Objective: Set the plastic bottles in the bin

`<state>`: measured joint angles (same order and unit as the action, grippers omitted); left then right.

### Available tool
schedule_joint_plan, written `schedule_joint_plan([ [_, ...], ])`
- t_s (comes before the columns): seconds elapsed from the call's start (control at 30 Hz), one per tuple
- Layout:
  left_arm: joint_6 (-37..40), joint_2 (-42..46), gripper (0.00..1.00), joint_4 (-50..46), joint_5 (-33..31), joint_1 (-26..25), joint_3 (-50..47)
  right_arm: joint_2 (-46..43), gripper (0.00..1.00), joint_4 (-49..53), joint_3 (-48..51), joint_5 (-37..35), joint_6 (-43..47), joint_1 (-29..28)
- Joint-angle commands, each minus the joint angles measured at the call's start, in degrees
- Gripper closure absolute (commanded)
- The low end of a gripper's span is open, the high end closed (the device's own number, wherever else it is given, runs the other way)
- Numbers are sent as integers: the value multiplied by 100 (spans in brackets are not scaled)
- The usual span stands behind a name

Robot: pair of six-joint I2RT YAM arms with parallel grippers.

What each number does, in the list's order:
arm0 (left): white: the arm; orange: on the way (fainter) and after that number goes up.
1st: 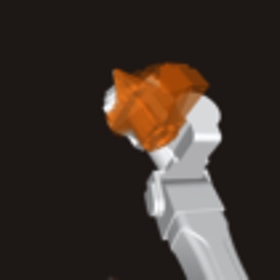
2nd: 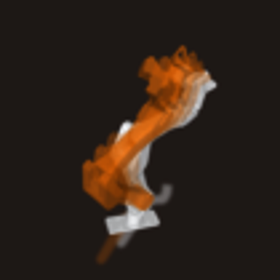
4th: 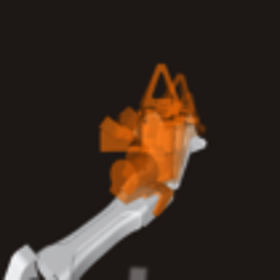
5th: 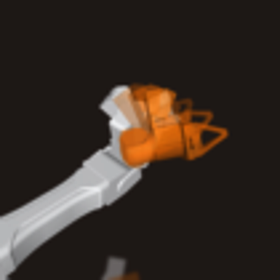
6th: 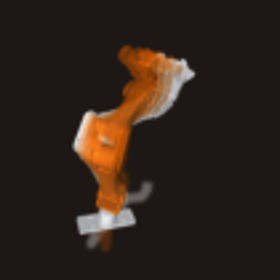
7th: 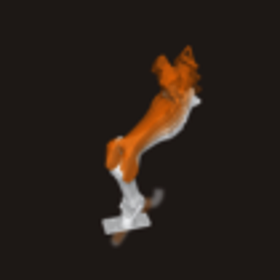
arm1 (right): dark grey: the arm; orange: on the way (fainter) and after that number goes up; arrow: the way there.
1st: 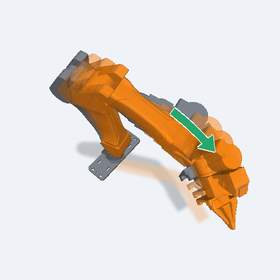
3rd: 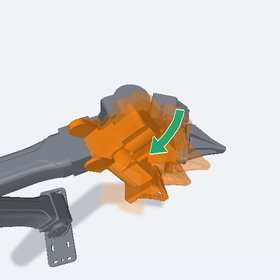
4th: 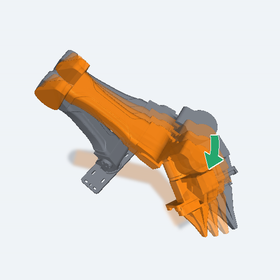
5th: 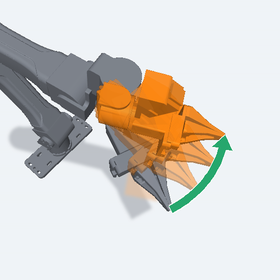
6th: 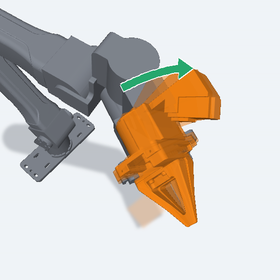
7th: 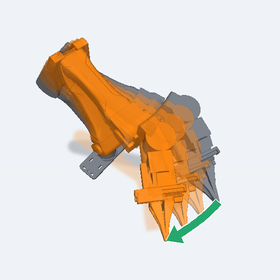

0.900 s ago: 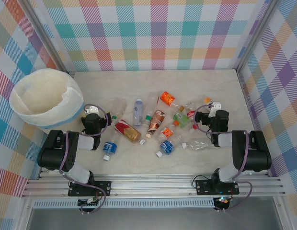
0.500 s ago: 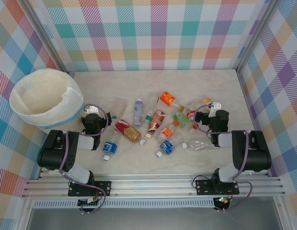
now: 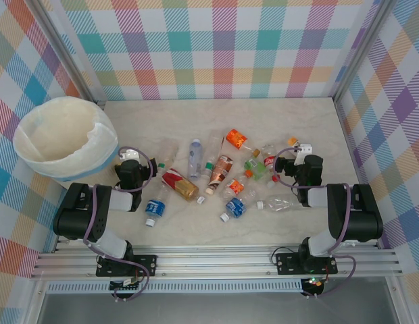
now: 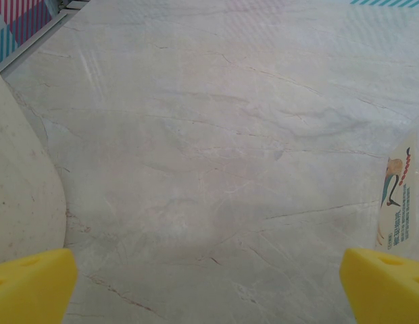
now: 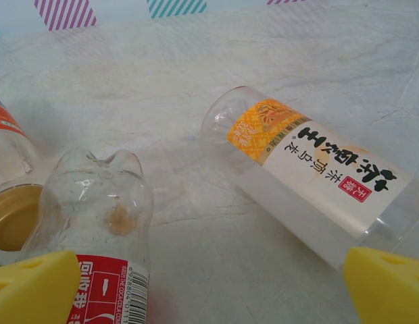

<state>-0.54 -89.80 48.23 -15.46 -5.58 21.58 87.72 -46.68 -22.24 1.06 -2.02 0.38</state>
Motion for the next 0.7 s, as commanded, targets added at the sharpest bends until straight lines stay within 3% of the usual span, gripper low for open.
schedule_joint_plan([
  [0.0, 87, 142, 0, 59, 105, -13, 67, 17, 0, -156, -88, 17, 110, -31],
  [0.17, 57, 806, 0, -545, 77, -25, 60, -258, 0, 232, -196, 253, 197, -34],
  [0.33, -427, 1777, 0, -2377, -179, -102, 513, -1083, 0, 1370, -422, 439, 242, -38],
  [0.47, -899, 2336, 0, -3103, -271, -267, 650, -1600, 0, 2030, -640, 535, -12, -35],
  [0.67, -2166, 2798, 0, -4879, 79, -487, 1309, -1639, 0, 3168, -1409, -172, -528, 3],
])
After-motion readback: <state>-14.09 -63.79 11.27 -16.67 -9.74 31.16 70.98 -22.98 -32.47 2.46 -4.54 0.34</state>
